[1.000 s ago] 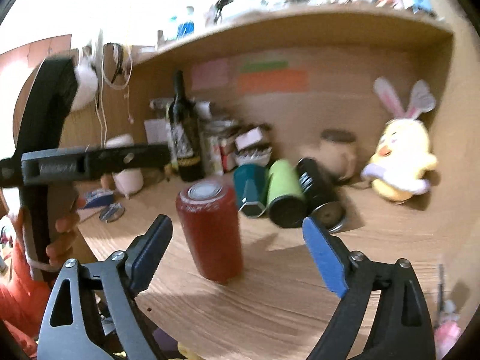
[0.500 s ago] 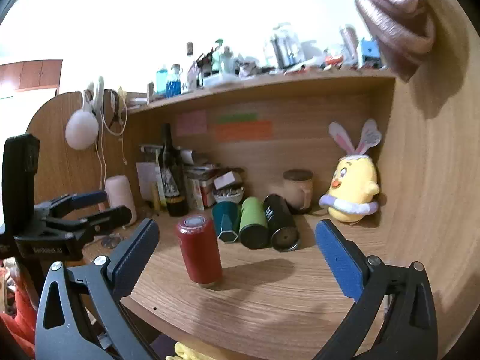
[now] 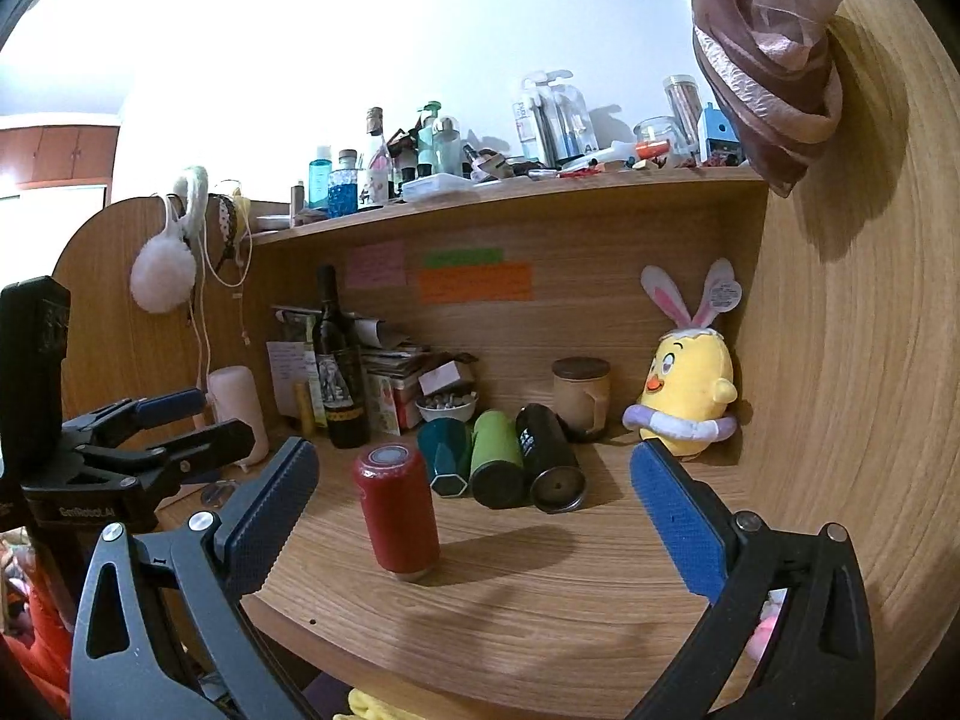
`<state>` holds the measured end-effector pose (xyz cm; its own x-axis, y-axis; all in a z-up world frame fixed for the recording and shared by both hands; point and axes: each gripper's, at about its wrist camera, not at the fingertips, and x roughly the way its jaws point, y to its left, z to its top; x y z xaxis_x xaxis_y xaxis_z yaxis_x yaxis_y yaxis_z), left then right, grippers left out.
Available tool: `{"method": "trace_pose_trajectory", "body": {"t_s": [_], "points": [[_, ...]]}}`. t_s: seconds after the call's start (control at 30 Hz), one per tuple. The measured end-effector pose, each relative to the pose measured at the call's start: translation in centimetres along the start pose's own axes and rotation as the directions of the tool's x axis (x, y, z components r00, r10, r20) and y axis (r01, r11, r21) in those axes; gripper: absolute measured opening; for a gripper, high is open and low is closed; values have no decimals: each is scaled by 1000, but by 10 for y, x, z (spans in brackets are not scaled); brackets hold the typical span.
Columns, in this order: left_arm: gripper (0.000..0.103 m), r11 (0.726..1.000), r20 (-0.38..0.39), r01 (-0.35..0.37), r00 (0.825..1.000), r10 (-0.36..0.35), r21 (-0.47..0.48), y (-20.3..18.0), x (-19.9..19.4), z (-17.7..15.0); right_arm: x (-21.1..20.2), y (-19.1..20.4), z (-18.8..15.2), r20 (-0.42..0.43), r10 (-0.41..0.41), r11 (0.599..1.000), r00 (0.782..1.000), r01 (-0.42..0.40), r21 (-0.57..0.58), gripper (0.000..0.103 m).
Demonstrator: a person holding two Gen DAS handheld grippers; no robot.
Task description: Flip cup upside down
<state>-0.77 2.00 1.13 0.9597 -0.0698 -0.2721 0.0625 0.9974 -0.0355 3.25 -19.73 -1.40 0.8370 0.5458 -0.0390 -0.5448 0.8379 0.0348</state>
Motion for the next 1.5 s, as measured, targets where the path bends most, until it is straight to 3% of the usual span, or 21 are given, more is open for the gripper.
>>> {"method": "trace_pose_trajectory", "body": {"t_s": [1.5], "points": [[103,1000,16,2,1000,-2,13,-8,-7,1,-1,5,-1,-2,-3,1000,1000,3,8,103]]}}
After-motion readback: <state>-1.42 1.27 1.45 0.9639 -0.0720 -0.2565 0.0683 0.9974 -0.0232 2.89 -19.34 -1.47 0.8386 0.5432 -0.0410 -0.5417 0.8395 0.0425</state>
